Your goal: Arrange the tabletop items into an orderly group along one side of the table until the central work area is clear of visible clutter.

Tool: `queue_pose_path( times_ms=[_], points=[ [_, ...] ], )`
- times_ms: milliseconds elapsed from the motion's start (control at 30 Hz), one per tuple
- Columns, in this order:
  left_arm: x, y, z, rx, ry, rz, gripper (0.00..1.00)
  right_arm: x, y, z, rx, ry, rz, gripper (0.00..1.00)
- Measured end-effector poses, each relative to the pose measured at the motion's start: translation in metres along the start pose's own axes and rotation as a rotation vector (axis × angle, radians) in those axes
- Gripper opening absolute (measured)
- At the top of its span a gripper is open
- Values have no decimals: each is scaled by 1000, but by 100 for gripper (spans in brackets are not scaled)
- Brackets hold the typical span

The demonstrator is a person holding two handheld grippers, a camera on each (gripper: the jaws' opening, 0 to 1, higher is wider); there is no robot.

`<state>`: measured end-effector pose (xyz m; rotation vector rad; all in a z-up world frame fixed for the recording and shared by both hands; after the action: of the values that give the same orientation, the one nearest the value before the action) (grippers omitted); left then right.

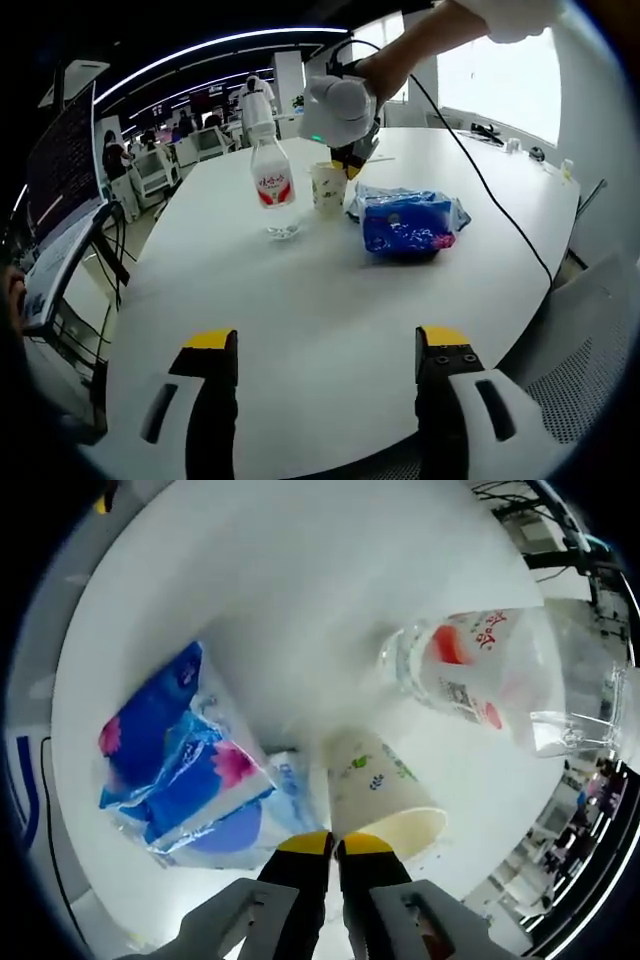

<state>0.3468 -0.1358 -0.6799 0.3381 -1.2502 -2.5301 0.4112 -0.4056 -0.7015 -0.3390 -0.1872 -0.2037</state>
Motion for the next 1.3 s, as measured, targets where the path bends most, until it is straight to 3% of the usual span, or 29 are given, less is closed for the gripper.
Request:
queue_pose_path(
  times_ms=[467,867,1300],
  points=[
    [1,0,1,1,0,-8,72,13,-2,10,-9,-45,-4,0],
    [2,-2,0,-7,-4,-19,71,15,9,7,-8,-39,-2,0],
    [1,-3,1,-10,-1,-25,70,15,9,4,-20,-34,-3,0]
  ],
)
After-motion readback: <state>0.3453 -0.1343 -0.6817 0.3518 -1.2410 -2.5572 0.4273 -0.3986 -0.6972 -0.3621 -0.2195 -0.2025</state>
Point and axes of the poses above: the point that each gripper's makers call its tool centre point, and the gripper's own axes: z roughly backward along the fingers, x roughly to its right, y roughly out of its top, the point moved 2 cm from there along z, roughly backward along the fingers, and after that the axes turned 1 degree about y, right-handed, at the moved point
